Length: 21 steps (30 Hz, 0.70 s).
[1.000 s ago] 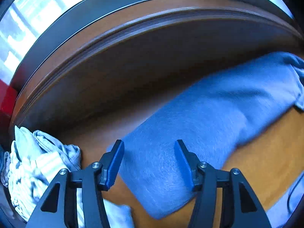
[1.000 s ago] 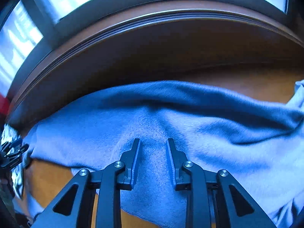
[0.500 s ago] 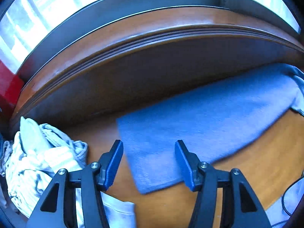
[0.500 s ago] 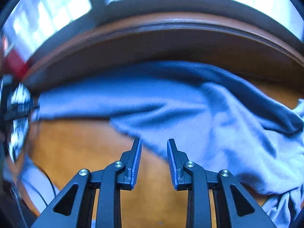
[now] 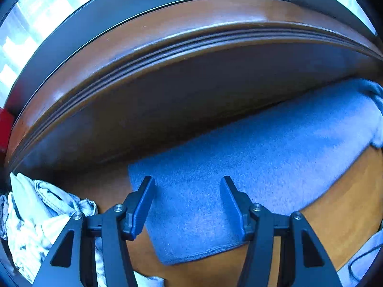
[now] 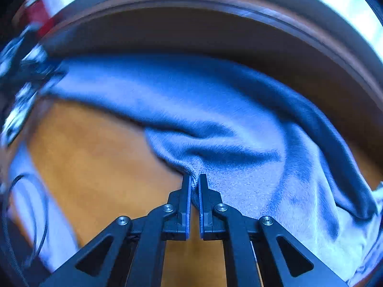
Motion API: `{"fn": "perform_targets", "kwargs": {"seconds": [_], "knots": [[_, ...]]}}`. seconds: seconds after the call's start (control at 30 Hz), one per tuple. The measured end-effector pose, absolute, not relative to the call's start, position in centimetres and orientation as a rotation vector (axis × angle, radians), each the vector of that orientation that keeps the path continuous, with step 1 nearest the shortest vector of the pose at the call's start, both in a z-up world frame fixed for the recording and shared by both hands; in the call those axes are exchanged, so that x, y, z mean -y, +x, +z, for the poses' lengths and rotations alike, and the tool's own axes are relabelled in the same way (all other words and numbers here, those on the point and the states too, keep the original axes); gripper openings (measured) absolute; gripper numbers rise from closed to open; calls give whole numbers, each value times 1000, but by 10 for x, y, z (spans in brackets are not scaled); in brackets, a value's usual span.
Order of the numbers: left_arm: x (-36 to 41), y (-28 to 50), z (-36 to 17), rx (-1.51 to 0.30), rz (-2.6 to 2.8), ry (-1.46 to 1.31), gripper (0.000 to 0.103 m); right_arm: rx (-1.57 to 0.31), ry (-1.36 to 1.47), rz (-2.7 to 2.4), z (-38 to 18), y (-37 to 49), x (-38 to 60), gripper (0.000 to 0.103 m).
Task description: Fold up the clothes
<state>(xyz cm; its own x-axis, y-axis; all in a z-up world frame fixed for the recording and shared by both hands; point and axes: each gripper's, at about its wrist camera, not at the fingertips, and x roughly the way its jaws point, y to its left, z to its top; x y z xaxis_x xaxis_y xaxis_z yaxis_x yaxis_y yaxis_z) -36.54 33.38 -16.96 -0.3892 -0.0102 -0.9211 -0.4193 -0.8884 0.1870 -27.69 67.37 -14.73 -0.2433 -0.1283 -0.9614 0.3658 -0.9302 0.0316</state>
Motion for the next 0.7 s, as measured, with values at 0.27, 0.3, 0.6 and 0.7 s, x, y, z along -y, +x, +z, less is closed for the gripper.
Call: {"fn": "perform_targets", "kwargs": {"seconds": [0.27,0.3,0.6,0.7], "knots": [[-327,-359,-182,-576,2299,-1618,76,-410,1843,-2028,-144,-243,-711,6],[-329,-355,-184,-582,2288,-1618,76,-369,1838,-2055,-141,-243,-716,7],[-303,-314,-195,-790,2411,-1607,84,143,1629,-2460,-118,-253,-761,16],[-291,-303,-196,-765,2449,-1606,84,359,1587,-2587,-119,-228,-768,16]]}}
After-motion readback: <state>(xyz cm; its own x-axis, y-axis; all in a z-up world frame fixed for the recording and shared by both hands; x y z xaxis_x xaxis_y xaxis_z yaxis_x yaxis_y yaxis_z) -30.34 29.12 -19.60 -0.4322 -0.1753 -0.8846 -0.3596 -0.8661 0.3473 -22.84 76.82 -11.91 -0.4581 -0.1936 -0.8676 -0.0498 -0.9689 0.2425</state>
